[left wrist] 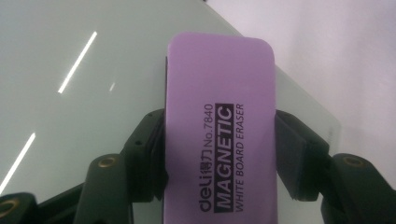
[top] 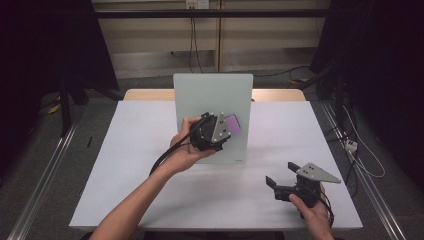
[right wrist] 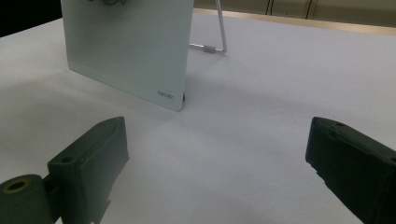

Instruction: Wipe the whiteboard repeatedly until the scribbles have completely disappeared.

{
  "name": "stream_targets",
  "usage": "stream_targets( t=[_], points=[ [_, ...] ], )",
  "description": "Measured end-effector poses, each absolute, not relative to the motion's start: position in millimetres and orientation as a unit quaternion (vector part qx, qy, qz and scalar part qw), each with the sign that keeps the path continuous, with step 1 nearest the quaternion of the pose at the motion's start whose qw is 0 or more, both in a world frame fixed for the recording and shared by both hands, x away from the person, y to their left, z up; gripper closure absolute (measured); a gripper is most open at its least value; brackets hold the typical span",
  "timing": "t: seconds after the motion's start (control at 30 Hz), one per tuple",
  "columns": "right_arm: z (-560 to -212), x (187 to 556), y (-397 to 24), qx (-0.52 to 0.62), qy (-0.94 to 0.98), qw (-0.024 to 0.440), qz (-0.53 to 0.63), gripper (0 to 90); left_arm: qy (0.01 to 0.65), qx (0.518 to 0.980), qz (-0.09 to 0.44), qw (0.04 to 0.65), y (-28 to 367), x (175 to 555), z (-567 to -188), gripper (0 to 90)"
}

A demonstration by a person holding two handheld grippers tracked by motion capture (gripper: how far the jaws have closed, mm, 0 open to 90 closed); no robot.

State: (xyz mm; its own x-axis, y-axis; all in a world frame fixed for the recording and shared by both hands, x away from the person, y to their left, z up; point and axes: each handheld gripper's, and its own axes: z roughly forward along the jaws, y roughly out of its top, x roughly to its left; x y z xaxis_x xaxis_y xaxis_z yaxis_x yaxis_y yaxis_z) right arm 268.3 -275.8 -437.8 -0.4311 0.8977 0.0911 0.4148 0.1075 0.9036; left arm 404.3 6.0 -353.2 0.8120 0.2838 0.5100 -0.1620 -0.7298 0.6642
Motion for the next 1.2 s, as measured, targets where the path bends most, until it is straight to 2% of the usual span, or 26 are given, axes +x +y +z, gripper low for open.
stream_targets(
  t=[0.23, 0.37, 0.9, 1.2],
  points=[
    [-437.8, 268.3, -275.5, 0.469, 0.700, 0.255, 0.475, 5.7, 0.026, 0.894, 0.276, 0.353, 11.0, 395.8, -379.4, 40.9],
    [-437.8, 268.4, -275.2, 0.468, 0.701, 0.255, 0.474, 5.7, 0.029, 0.898, 0.262, 0.353, 12.8, 395.6, -382.1, 40.9],
    [-438.0, 268.8, -276.0, 0.469, 0.700, 0.254, 0.475, 5.7, 0.105, 0.854, 0.281, 0.425, 55.7, 427.1, -315.0, 40.9],
    [-437.8, 268.5, -275.7, 0.469, 0.700, 0.255, 0.474, 5.7, 0.069, 0.871, 0.276, 0.401, 39.1, 413.9, -347.0, 40.8]
  ],
)
